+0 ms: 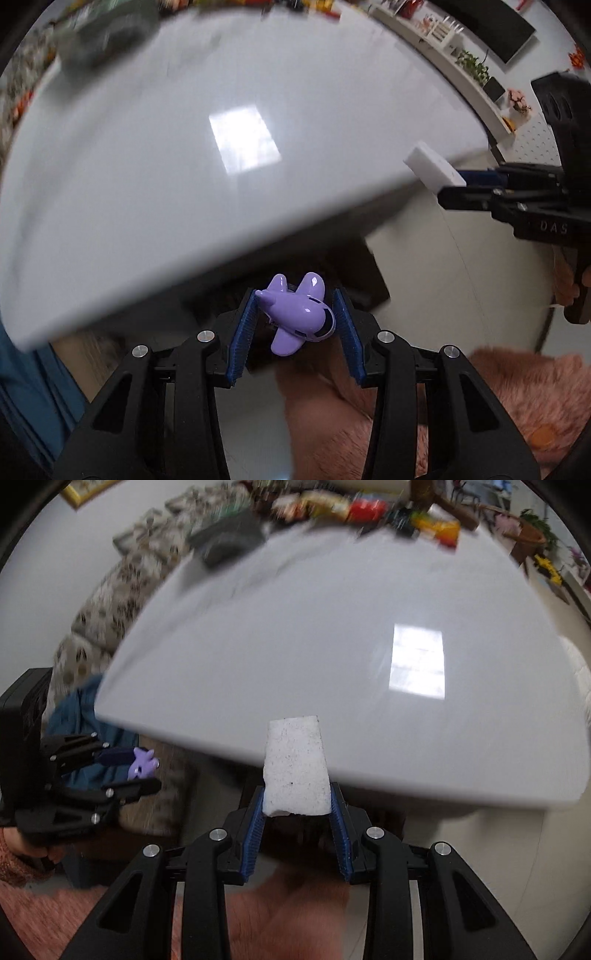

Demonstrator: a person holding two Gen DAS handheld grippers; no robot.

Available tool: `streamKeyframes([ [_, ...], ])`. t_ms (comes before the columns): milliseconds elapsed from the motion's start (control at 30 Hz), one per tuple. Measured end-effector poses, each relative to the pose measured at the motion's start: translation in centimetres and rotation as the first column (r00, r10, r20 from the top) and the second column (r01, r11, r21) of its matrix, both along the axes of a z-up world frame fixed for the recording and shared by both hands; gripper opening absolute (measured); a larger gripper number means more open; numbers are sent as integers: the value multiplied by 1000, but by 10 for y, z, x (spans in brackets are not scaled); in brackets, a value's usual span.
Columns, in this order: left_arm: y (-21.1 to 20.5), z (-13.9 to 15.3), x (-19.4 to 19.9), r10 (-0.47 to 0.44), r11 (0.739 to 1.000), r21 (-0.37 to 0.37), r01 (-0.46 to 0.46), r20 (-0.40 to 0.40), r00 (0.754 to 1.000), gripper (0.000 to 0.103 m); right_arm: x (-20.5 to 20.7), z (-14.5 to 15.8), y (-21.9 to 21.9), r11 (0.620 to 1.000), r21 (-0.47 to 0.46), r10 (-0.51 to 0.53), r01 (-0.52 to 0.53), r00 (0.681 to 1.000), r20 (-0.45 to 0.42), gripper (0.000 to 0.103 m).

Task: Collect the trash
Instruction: 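Carry the airplane and sponge over the cardboard box and open both tools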

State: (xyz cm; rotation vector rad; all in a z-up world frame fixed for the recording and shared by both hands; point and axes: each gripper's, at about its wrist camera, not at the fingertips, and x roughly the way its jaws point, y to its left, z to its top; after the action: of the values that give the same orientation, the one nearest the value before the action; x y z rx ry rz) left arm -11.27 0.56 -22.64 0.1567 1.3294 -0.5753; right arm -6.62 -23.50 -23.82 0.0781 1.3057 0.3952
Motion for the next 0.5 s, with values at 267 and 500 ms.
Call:
streamKeyframes([
  [267, 16, -151, -21, 154, 988, 66, -143, -218, 964, 42, -25, -130, 36, 996, -88, -23, 11, 992, -128, 34],
  [500, 14, -303, 4, 328, 936, 240, -258, -329, 886, 42, -16, -256, 29, 969, -226, -143, 98, 971, -194, 36],
])
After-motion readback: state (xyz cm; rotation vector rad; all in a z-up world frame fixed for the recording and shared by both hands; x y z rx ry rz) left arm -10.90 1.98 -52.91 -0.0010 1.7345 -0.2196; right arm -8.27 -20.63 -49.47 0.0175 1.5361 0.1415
